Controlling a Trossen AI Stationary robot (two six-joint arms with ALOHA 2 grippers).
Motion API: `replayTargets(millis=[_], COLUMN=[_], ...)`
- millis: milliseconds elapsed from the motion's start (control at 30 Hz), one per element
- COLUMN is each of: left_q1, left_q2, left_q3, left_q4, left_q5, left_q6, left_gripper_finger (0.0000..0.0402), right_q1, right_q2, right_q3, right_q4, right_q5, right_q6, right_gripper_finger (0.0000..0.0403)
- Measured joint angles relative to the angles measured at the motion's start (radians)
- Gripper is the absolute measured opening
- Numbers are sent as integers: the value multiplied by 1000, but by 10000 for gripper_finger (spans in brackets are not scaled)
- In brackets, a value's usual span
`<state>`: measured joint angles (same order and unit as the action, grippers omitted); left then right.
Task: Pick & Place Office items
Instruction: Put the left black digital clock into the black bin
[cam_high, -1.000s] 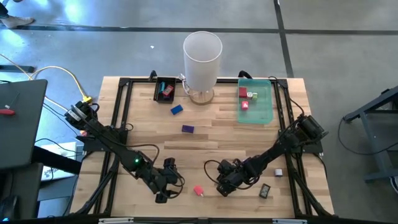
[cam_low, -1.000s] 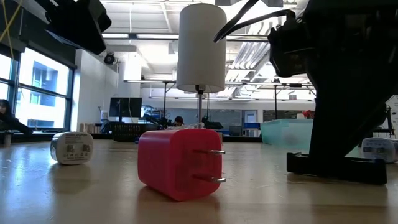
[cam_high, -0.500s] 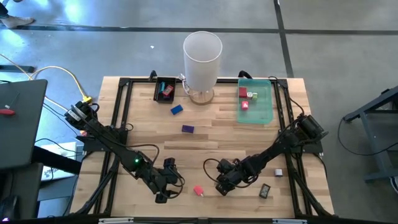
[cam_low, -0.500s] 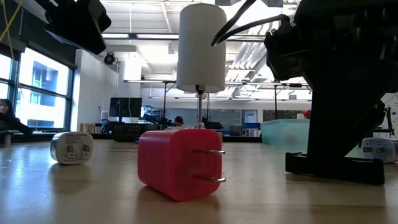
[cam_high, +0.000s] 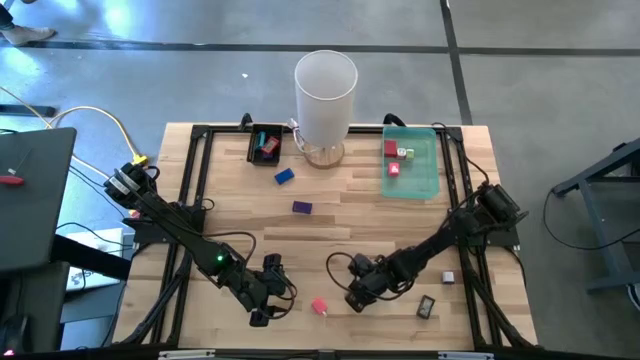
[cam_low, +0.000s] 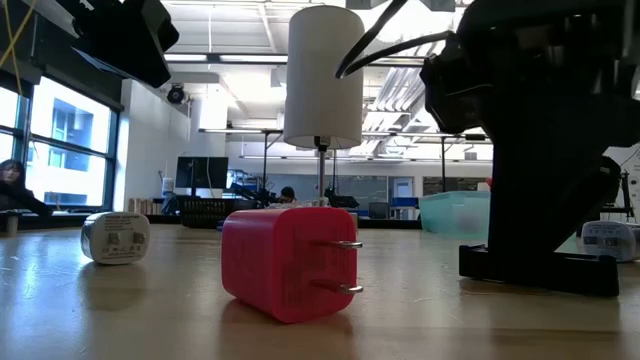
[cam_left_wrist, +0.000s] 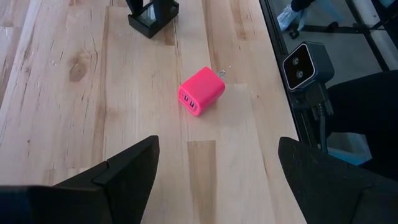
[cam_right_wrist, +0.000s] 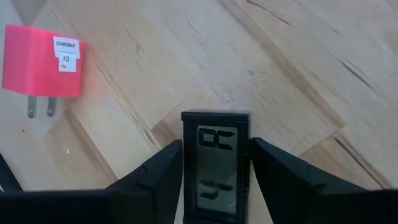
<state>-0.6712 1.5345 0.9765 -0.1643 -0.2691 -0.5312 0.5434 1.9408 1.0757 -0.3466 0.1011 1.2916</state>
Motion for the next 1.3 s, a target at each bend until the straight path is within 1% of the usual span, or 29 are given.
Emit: replayTargets(millis=[100, 267, 400, 667, 867, 1000, 1300], left_q1=[0, 0, 0, 0, 1, 1, 0], left_q2=[0, 0, 0, 0, 0, 0, 0], left_q3=[0, 0, 0, 0, 0, 0, 0], left_q4=[0, 0, 0, 0, 0, 0, -1], left_q5=[0, 0, 0, -14, -24, -24, -24], left_q6=[0, 0, 0, 1, 1, 1, 0], left_gripper_finger=[319, 319, 319, 319, 319, 319, 319], right_q1=[-6, -23, -24, -25, -30, -35, -35], right_q2=[0, 0, 0, 16, 65, 97, 105], right_q3=[0, 1, 7, 97, 159, 187, 211], right_q4=[0, 0, -5, -151, -226, -239, -283], right_q5=[-7, -48, -70, -84, -114, -136, -112], right_q6=[21, 24, 20, -18, -57, -67, -74], right_gripper_finger=[183, 192, 191, 192, 192, 192, 187])
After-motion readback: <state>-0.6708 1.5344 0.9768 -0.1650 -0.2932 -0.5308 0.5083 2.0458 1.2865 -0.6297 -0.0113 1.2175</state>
